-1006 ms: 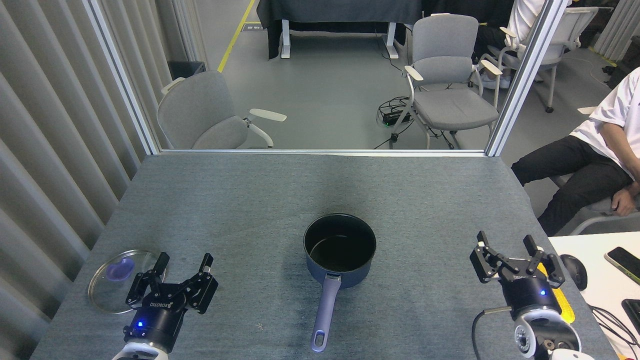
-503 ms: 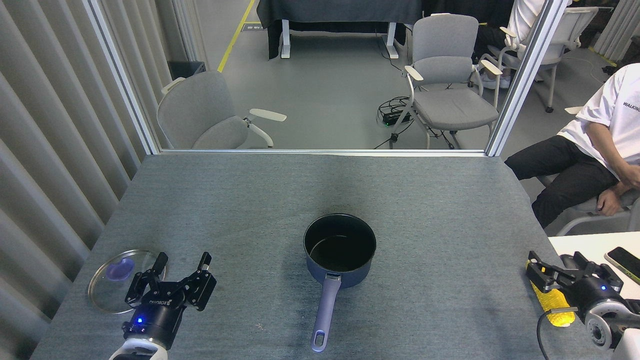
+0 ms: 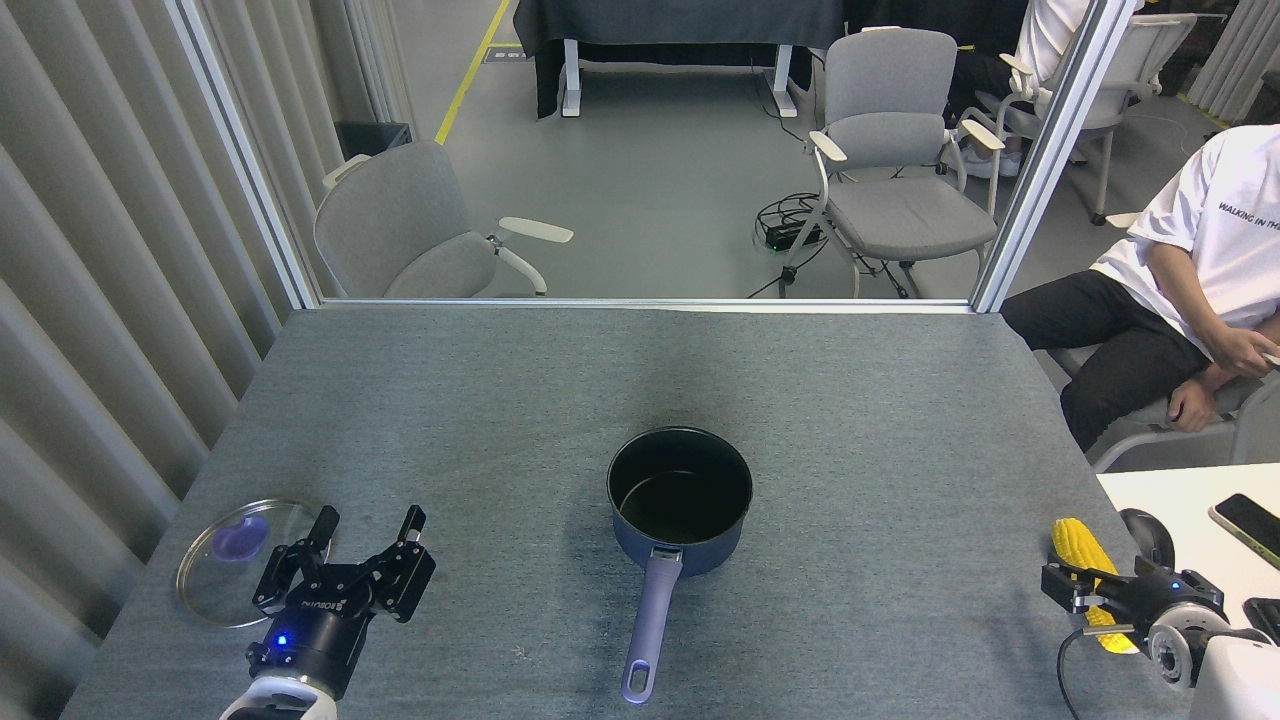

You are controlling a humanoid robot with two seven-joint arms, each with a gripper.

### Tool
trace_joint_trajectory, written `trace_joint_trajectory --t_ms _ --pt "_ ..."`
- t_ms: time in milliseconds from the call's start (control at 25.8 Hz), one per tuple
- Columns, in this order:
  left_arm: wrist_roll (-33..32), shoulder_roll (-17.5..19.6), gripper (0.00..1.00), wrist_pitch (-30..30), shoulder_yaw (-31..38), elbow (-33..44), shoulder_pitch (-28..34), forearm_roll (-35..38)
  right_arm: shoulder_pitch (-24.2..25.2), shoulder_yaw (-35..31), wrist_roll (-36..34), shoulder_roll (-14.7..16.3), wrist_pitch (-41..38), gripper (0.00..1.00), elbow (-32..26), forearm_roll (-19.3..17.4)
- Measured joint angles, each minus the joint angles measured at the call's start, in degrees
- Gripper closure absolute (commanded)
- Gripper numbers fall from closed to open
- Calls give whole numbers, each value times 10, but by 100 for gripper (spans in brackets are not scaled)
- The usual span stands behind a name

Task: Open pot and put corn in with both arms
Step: 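Lower the right gripper onto the yellow corn cob and grasp it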

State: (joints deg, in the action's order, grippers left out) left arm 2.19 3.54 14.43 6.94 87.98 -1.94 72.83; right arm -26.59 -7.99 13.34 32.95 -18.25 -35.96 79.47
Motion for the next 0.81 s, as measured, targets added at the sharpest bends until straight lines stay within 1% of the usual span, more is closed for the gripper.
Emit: trace_joint_trajectory --t_ms 116,193,310,348,387,426,464,503,542,696,812 --pt "0 0 1 0 0 0 0 0 -2 5 1 -3 11 3 12 6" --pt "0 -1 1 0 0 0 0 0 -3 20 3 -8 23 3 21 10" --pt "0 -1 1 0 0 0 0 -1 -3 38 1 -14 35 14 34 12" --pt "0 -2 1 1 0 0 0 -1 -3 41 0 -15 37 19 37 12" --pt "0 -2 1 1 -1 0 0 -1 -3 43 -1 -16 37 32 39 12" --pt "0 -2 1 1 -1 -1 0 -1 -3 45 -1 -17 38 50 40 12" --pt "0 -2 1 1 -1 -1 -1 -1 -3 46 -2 -17 38 61 40 11" --pt "0 -2 1 2 -1 -1 -1 -1 -3 46 -2 -17 38 69 41 11" --pt "0 -2 1 2 -1 -1 -1 -1 -3 46 -2 -17 38 75 41 10" --pt "0 -2 1 3 -1 -1 -1 -1 -12 46 -3 -14 37 90 41 7" --pt "0 -2 1 4 -2 -2 -1 -1 -18 45 -1 -12 33 98 37 -3"
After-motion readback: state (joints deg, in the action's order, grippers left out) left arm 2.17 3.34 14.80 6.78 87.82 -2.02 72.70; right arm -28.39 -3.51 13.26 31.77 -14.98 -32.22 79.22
